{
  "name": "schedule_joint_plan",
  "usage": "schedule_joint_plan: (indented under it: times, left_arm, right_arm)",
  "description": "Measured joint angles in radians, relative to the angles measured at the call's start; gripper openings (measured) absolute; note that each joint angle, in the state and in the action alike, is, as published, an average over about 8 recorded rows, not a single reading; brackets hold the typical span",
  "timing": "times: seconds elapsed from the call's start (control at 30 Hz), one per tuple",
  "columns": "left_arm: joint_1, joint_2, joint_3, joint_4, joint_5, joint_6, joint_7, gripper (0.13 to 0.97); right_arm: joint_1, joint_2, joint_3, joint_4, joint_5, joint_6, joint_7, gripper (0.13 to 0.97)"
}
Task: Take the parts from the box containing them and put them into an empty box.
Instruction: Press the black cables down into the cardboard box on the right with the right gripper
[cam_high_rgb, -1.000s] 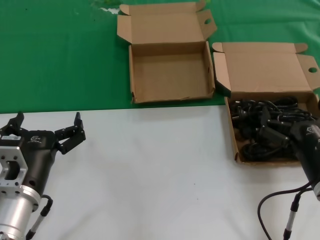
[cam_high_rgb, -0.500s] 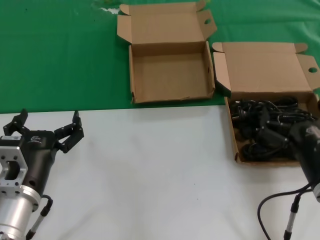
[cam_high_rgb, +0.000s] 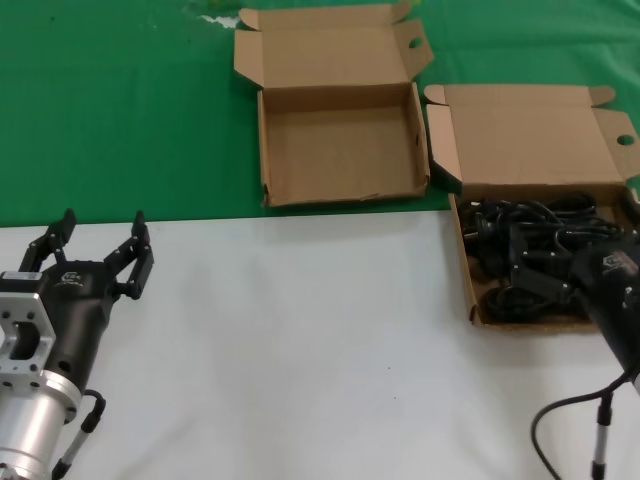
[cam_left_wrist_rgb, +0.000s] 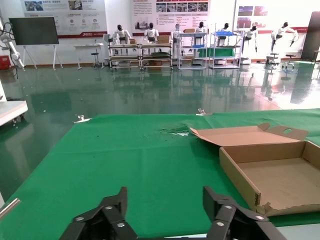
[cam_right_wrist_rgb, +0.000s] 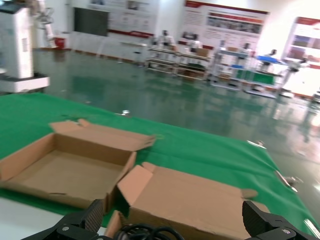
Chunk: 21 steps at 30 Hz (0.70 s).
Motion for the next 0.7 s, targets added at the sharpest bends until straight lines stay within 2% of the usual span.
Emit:
schedule_joint_plan:
  times: [0.23,0.4,0.53,0.7]
  left_arm:
    - [0.0,0.0,0.0,0.0,0.0,0.0,0.0,0.472]
    - [0.0,0.0,0.0,0.0,0.0,0.0,0.0,0.347]
    - [0.0,0.0,0.0,0.0,0.0,0.0,0.0,0.347]
    - [0.0,0.0,0.0,0.0,0.0,0.0,0.0,0.264]
  right_arm:
    - [0.031,0.152,-0.042,-0.006,-0.018,-0.111,0.024,0.966]
    - [0.078,0.248,-0.053,-0.04,-0.018,-0.243,-0.011,0.966]
    - [0.147,0.318,-0.065,-0.085,-0.019,-0.364,-0.073,0.966]
    - [0.269,0.394,-0.103,-0.158,-0.045,-0.517,-0.159,0.966]
